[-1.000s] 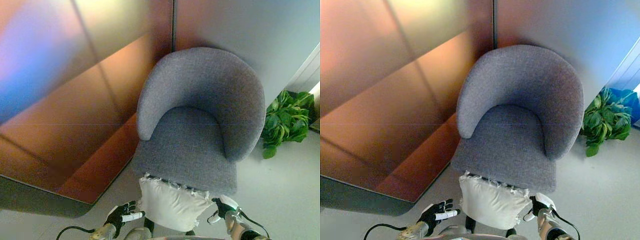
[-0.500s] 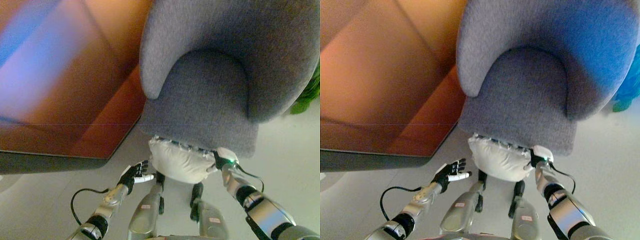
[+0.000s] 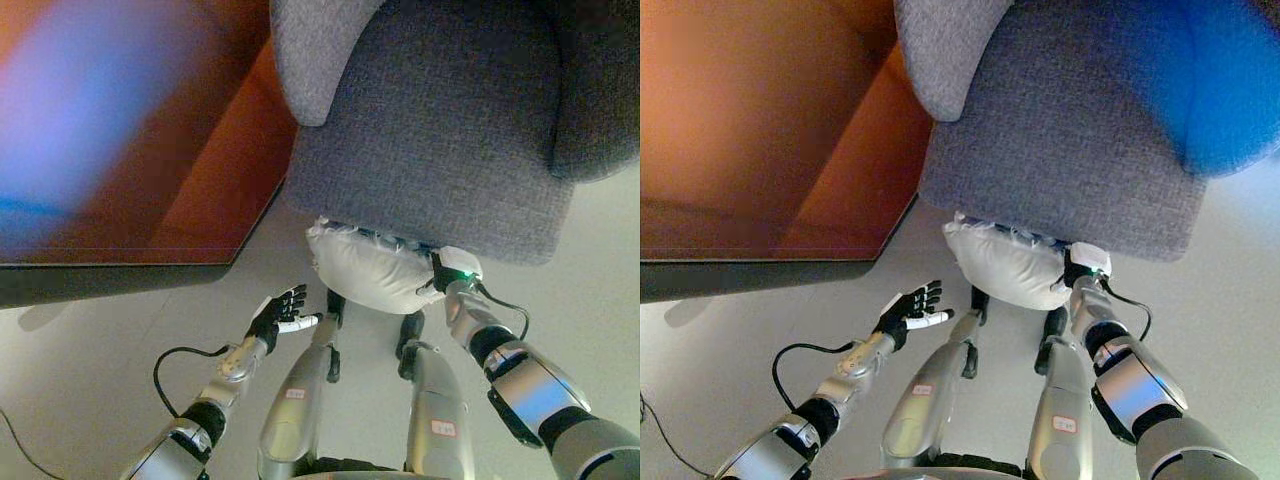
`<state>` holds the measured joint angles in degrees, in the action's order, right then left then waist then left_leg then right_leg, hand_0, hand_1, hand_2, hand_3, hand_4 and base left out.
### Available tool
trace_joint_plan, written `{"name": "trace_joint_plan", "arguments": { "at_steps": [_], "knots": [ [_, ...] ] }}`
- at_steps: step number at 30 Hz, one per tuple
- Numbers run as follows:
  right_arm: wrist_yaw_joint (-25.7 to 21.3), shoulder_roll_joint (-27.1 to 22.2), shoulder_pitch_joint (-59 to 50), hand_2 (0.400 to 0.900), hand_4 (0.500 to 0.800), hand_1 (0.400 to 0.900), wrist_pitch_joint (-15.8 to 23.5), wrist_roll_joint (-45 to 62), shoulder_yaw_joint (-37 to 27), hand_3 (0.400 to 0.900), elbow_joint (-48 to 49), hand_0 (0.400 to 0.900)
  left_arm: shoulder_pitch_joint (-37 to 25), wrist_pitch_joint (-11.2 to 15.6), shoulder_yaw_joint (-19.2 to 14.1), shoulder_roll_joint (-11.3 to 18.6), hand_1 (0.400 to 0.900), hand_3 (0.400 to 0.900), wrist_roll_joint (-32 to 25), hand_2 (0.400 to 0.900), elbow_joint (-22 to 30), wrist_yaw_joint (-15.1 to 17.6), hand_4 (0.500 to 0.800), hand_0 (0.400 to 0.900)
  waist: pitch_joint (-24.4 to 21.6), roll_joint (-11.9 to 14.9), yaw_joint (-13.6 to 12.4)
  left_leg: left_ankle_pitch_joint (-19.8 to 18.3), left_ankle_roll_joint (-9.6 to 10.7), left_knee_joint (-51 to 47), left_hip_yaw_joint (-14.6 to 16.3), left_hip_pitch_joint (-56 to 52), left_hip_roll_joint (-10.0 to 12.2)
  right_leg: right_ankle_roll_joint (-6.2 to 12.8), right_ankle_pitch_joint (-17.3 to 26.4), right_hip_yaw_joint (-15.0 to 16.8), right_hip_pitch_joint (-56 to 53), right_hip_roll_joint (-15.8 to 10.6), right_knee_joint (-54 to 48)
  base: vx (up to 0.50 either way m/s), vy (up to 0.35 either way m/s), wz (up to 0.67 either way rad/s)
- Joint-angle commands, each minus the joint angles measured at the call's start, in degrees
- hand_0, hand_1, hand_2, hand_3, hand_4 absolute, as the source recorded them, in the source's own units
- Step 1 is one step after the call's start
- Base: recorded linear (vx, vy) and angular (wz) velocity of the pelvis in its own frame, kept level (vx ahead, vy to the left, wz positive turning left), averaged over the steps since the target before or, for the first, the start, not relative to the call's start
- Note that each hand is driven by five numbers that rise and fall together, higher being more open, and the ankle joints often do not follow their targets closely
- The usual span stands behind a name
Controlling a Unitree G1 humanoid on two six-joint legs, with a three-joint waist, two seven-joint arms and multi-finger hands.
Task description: Pick up the pillow and put it on the sofa.
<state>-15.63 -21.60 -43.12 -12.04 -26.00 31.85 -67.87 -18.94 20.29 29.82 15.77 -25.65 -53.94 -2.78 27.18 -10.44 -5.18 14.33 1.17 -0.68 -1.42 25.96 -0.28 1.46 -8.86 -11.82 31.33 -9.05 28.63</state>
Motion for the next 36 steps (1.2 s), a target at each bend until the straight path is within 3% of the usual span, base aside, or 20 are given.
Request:
{"name": "trace_joint_plan", "arguments": {
  "at_steps": [1, 8, 9, 13, 14, 15, 16, 26, 33, 36],
  "knots": [
    [-0.21, -3.63, -4.72, 0.9, 0.8, 0.9, -0.64, 0.43, 2.03, 0.9, -1.44, 0.9, -2.48, 3.87, 0.43, -0.22, 0.9, 0.9, -3.51, 0.9, 3.33, 1.54, 0.8, 0.9, 0.03, 0.16, -1.41, -7.73, 0.07, 4.42, 0.62, 1.55, -3.23, 4.06, 11.1, 2.04, -0.86, -0.75, -15.17, 0.01, 0.003, 0.05],
    [0.01, -5.07, -7.19, 0.9, 0.8, 0.9, -2.2, -1.02, 2.53, 0.9, -2.14, 0.9, -2.22, 4.63, 1.41, -0.63, 0.9, 0.9, -3.42, 0.9, 4.2, 2.64, 0.8, 0.9, 1.25, -1.11, -1.26, -7.19, 0.4, 4.7, 1.42, 3.56, -3.23, 4.33, 11.58, 2.07, 1.81, -1.41, -14.35, 0.0, 0.0, 0.01],
    [0.16, -5.56, -7.82, 0.806, 0.744, 0.806, -2.19, -1.09, 2.64, 0.806, -2.23, 0.806, -2.06, 4.85, 1.55, -0.67, 0.9, 0.9, -3.43, 0.9, 4.46, 2.84, 0.8, 0.9, 1.39, -1.47, -1.32, -6.97, 0.49, 4.8, 1.54, 4.16, -3.18, 4.39, 11.88, 2.13, 2.38, -1.49, -14.44, 0.0, 0.0, 0.0],
    [1.18, -6.69, -10.14, 0.659, 0.655, 0.659, -2.02, -1.31, 2.86, 0.659, -2.65, 0.659, -2.1, 5.35, 1.96, -0.42, 0.9, 0.9, -3.59, 0.9, 5.09, 3.65, 0.8, 0.9, 2.07, -2.12, -1.34, -6.66, 0.66, 4.9, 1.72, 5.29, -3.27, 4.58, 12.16, 2.41, 3.85, -1.71, -14.14, -0.04, 0.004, 0.01],
    [1.1, -7.02, -11.0, 0.582, 0.609, 0.582, -2.15, -1.65, 3.2, 0.582, -2.82, 0.582, -2.09, 5.67, 2.07, -0.3, 0.9, 0.9, -3.87, 0.9, 5.32, 3.76, 0.8, 0.9, 2.31, -2.38, -1.33, -6.53, 0.69, 4.86, 1.8, 5.69, -3.25, 4.6, 12.32, 2.58, 4.38, -1.69, -14.16, -0.05, 0.012, -0.02],
    [1.14, -7.22, -11.42, 0.469, 0.541, 0.469, -2.2, -1.64, 3.4, 0.469, -2.81, 0.469, -2.01, 5.83, 2.02, -0.27, 0.9, 0.9, -3.96, 0.9, 5.45, 3.63, 0.8, 0.9, 2.41, -2.54, -1.33, -6.47, 0.7, 4.78, 1.86, 5.82, -3.22, 4.6, 12.34, 2.67, 4.62, -1.64, -14.11, -0.05, 0.017, -0.03],
    [1.1, -7.3, -11.77, 0.4, 0.5, 0.4, -2.39, -1.72, 3.49, 0.4, -2.85, 0.4, -1.94, 6.07, 2.15, -0.25, 0.9, 0.9, -4.11, 0.9, 5.58, 3.65, 0.8, 0.9, 2.51, -2.65, -1.34, -6.43, 0.76, 4.68, 1.91, 5.87, -3.19, 4.65, 12.4, 2.63, 4.66, -1.71, -14.22, -0.04, 0.021, -0.04],
    [0.02, -7.82, -12.94, 0.4, 0.5, 0.4, -1.28, -0.3, 3.16, 0.4, -3.13, 0.4, -1.16, 7.94, 2.33, -0.2, 0.9, 0.9, -4.39, 0.9, 5.58, 3.59, 0.8, 0.9, 2.3, -2.65, -1.45, -6.41, 0.91, 2.88, 2.22, 4.02, -2.7, 4.78, 12.51, 2.32, 3.34, -1.62, -15.27, -0.04, 0.021, -0.04],
    [-0.68, -6.96, -11.0, 0.4, 0.5, 0.4, 2.52, 1.73, 2.62, 0.4, -1.72, 0.4, -0.72, 6.15, 1.32, 0.58, 0.9, 0.9, -4.01, 0.9, 4.7, 1.91, 0.8, 0.9, 0.06, -0.77, -1.62, -7.25, 1.0, 1.44, 2.5, 0.35, -1.9, 4.89, 12.24, 1.55, -0.28, -1.33, -16.63, -0.03, 0.006, -0.03],
    [-0.55, -6.42, -8.39, 0.4, 0.5, 0.4, 5.14, 1.91, 2.12, 0.4, 0.22, 0.4, -0.06, 4.82, 0.06, 1.63, 0.9, 0.9, -3.02, 0.9, 3.15, 0.61, 0.8, 0.9, -1.9, 1.67, -1.88, -8.07, 1.14, 0.53, 2.64, -2.77, -1.12, 5.15, 11.8, 0.77, -3.95, -0.98, -17.75, 0.0, -0.045, -0.09]
  ]
}}
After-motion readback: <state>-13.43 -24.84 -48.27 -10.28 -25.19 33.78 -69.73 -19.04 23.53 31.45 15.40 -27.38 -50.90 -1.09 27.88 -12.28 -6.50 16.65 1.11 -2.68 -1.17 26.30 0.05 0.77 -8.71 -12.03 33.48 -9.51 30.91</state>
